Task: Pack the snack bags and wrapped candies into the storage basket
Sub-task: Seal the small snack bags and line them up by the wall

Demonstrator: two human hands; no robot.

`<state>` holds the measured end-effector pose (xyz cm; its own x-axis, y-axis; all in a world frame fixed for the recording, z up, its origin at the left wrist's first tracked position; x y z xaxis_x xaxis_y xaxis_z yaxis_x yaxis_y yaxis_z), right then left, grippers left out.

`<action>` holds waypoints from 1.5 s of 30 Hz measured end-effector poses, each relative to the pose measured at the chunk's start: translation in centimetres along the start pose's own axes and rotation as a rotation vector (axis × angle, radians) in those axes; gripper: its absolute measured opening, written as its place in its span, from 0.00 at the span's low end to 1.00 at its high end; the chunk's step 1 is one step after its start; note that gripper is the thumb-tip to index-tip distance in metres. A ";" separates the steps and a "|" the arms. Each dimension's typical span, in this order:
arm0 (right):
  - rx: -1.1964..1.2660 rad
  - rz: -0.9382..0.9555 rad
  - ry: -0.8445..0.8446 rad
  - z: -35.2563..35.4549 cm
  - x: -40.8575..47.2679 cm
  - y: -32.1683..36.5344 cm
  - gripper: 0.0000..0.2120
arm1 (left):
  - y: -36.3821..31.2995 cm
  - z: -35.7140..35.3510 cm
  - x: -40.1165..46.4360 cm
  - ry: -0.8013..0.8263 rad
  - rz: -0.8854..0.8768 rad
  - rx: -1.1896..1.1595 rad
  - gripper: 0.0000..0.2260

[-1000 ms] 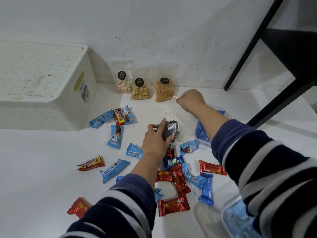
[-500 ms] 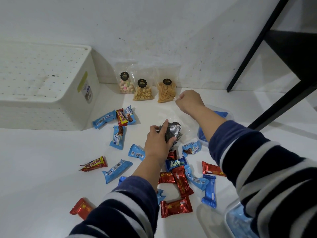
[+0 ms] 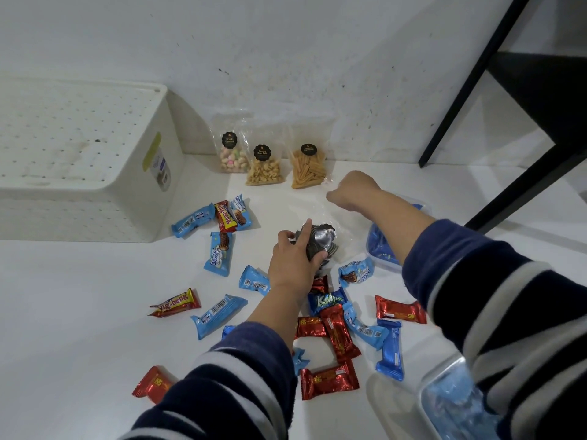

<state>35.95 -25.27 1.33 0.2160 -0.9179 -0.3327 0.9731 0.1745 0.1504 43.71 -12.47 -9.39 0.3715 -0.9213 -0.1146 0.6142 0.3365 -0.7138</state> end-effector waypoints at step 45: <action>0.223 -0.026 -0.224 -1.2 -4.1 -3.1 0.10 | -7.0 2.4 1.9 -0.177 0.058 -0.700 0.10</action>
<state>32.11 -21.67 1.09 0.1441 -0.9810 -0.1297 0.9312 0.0901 0.3532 41.74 -16.08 -2.97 0.5334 -0.8406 -0.0944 0.0219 0.1253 -0.9919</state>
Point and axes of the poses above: each hand's wrist, its own x-axis towards the middle knuckle, its own z-axis out of the back of the hand, y = z × x, the point moved 1 cm from there along x, towards the middle knuckle, and after that the axes turned 12 degrees about -x, right-handed, at the moved point
